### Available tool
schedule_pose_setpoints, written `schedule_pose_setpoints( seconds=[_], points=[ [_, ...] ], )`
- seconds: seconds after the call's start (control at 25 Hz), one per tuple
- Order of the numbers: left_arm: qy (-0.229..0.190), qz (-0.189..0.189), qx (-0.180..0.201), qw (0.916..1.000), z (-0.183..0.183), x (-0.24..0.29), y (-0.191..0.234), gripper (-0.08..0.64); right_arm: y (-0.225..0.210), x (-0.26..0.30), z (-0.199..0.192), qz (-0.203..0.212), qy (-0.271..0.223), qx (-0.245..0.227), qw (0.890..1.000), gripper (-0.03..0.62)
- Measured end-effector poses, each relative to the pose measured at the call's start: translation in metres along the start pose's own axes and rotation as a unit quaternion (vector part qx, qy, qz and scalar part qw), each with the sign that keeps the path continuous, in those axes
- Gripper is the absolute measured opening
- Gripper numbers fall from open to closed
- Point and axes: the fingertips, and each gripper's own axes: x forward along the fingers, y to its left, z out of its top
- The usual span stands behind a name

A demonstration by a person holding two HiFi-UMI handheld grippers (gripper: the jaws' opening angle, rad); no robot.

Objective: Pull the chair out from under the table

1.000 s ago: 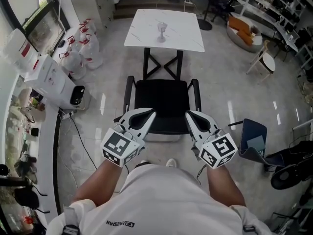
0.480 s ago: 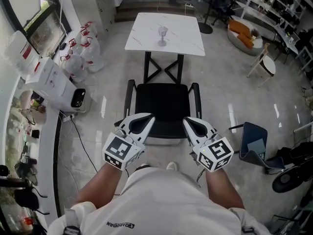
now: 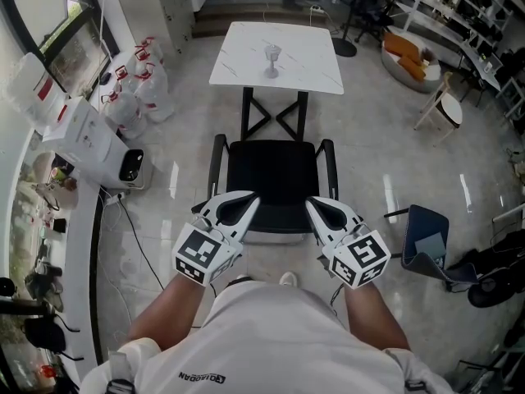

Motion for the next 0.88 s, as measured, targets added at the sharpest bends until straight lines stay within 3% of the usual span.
schedule_pose_setpoints(
  seconds=[0.88],
  points=[
    [0.000,-0.002,0.002,1.0000,0.0008,0.0093,0.0005,0.009,-0.0057,0.0024,-0.0042,0.005,0.007,-0.004,1.000,0.003]
  ],
)
